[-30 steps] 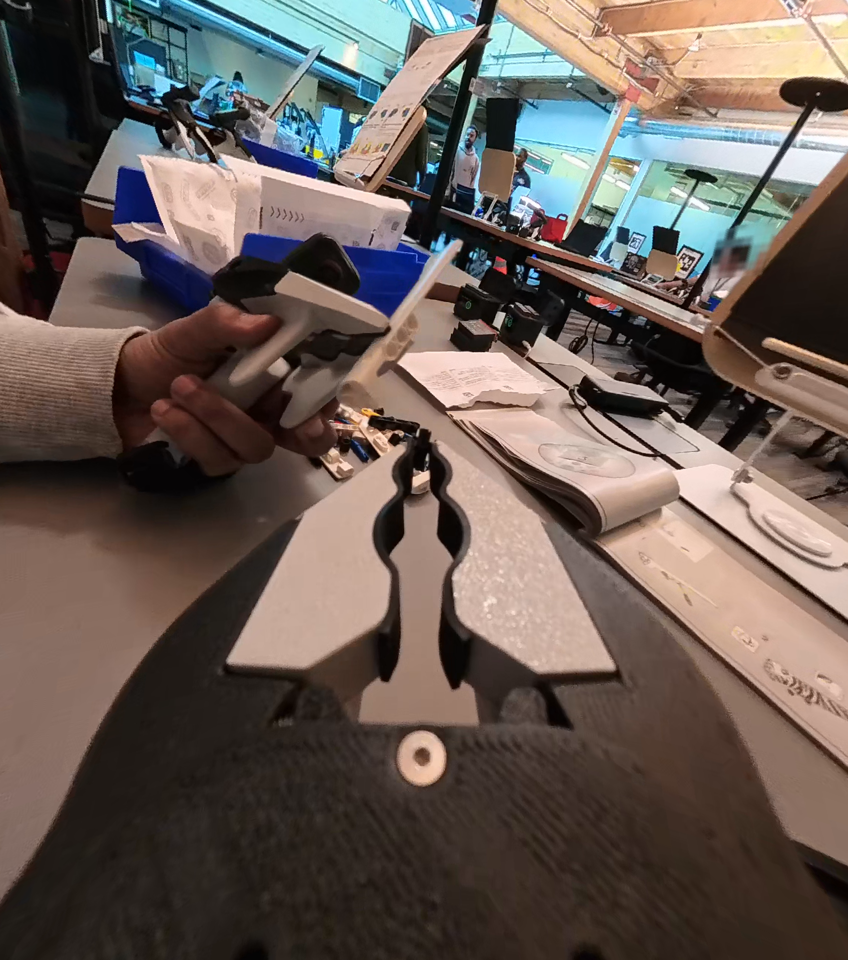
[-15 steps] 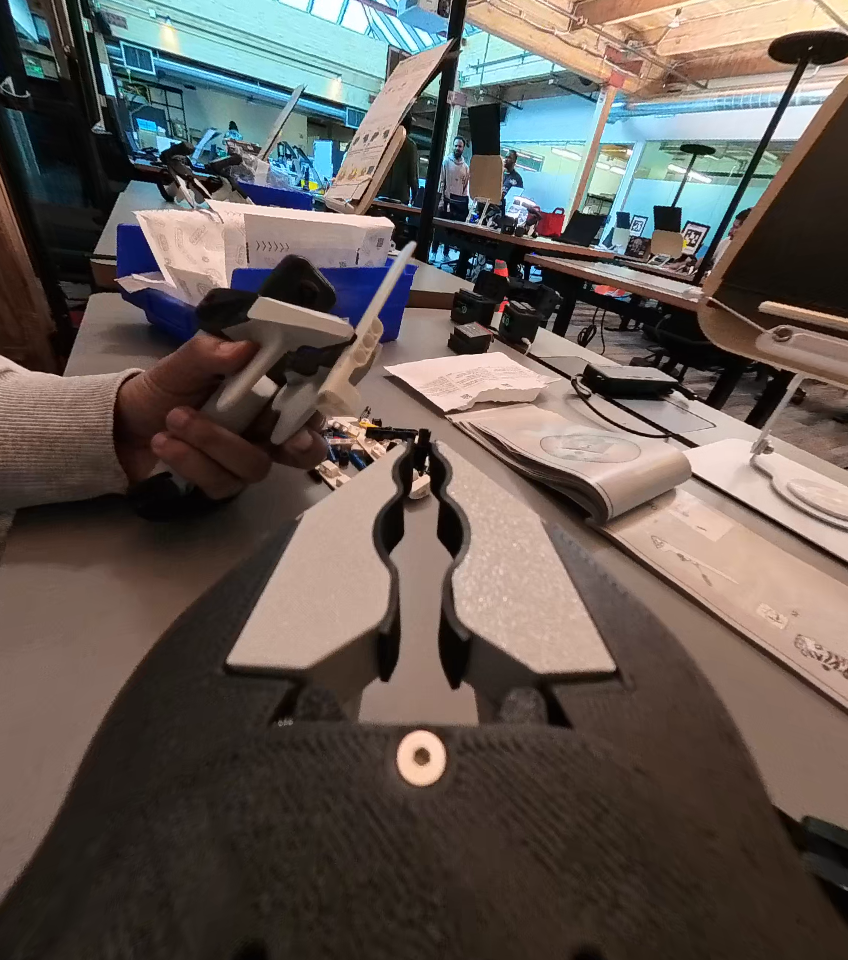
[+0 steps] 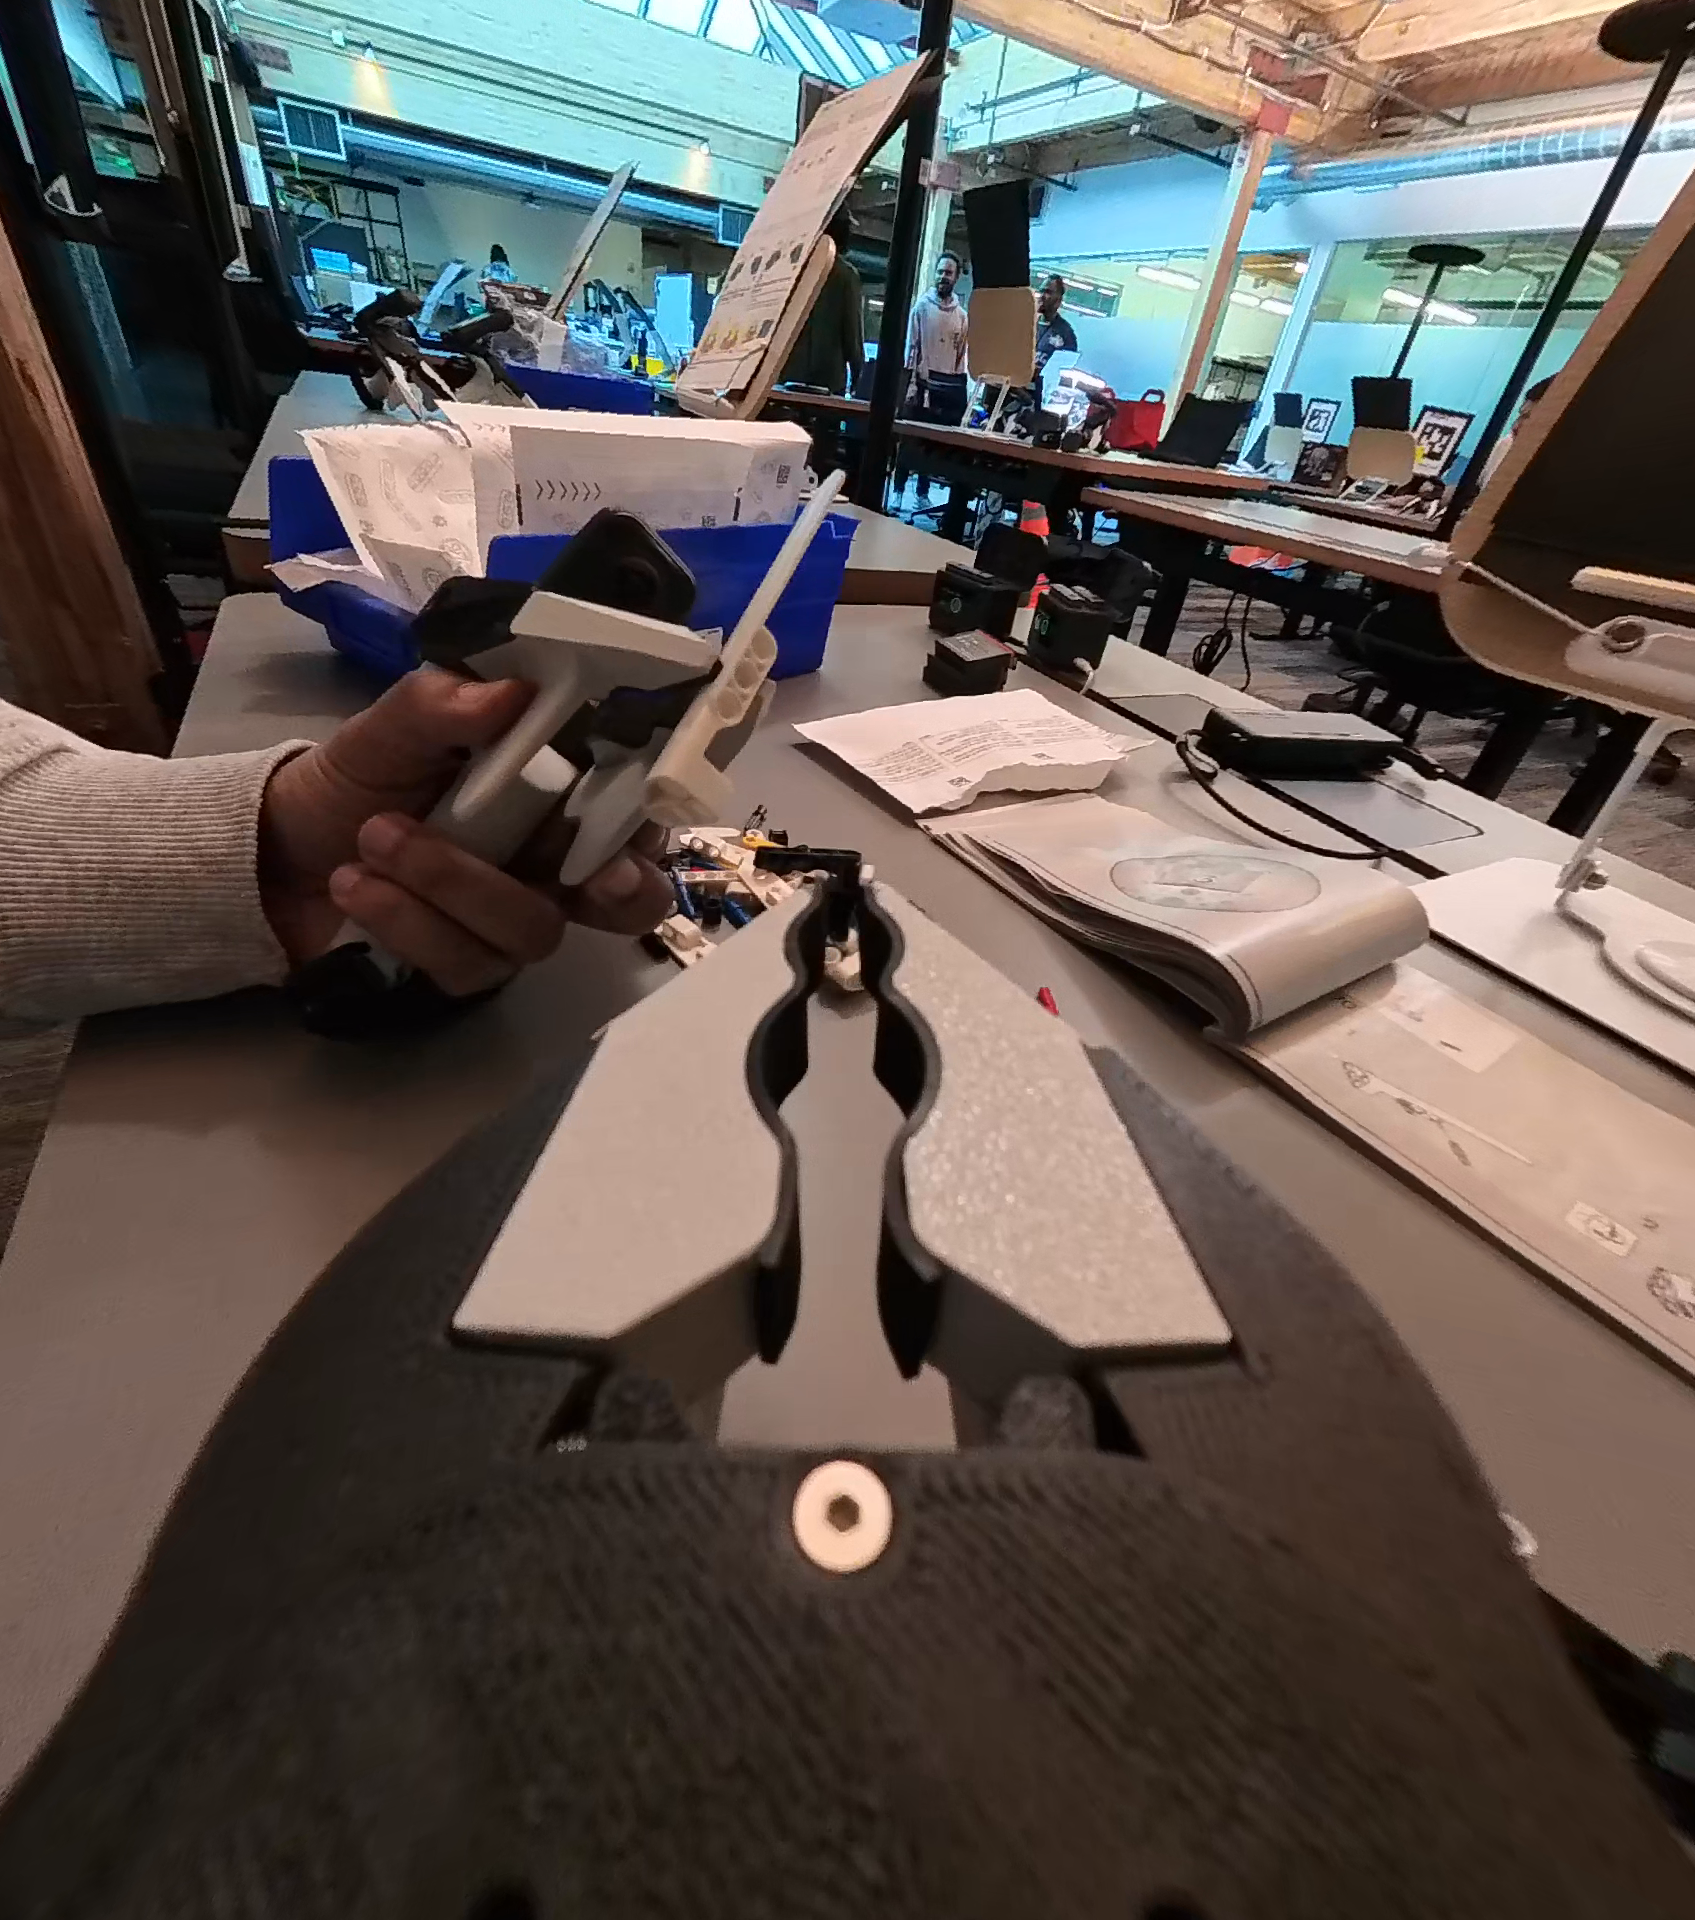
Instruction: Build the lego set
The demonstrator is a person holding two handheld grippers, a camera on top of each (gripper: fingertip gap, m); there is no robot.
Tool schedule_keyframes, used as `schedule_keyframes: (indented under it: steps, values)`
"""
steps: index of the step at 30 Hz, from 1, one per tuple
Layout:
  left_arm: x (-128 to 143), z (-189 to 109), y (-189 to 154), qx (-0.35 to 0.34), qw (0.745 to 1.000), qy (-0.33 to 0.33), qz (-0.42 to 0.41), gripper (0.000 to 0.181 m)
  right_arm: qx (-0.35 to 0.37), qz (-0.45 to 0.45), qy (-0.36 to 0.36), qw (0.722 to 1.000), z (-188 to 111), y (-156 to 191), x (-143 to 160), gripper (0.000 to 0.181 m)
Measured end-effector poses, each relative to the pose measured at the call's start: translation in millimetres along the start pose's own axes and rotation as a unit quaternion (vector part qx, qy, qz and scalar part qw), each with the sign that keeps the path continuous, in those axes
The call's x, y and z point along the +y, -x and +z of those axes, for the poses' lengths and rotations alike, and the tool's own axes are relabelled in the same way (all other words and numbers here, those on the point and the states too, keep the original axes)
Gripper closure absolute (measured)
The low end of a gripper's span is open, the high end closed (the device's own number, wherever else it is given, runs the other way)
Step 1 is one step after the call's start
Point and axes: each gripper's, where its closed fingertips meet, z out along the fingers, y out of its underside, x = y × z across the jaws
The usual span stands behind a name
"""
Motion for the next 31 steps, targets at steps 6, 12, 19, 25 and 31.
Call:
schedule_keyframes:
  steps: [6, 12, 19, 25, 31]
  values:
    - [1, 0, 0, 0.001, 1.000, 0.001, -0.003, 0.178, -0.003, 0.003, 0.000, 1.000, 0, 0, 0, 0.179]
    - [1, 0, 0, 0.002, 1.000, 0.002, -0.004, 0.178, -0.005, 0.010, -0.004, 1.000, -1, 0, -2, 0.179]
    - [3, 1, -1, 0.005, 1.000, 0.008, -0.008, 0.178, -0.019, 0.021, -0.007, 1.000, -1, 2, -3, 0.178]
    - [13, 6, -6, 0.022, 0.999, 0.039, -0.017, 0.177, -0.091, 0.043, -0.019, 0.995, -7, 18, -29, 0.179]
    - [27, 11, -7, 0.023, 0.996, 0.080, -0.010, 0.178, -0.141, -0.102, 0.141, 0.975, -14, 25, -22, 0.178]
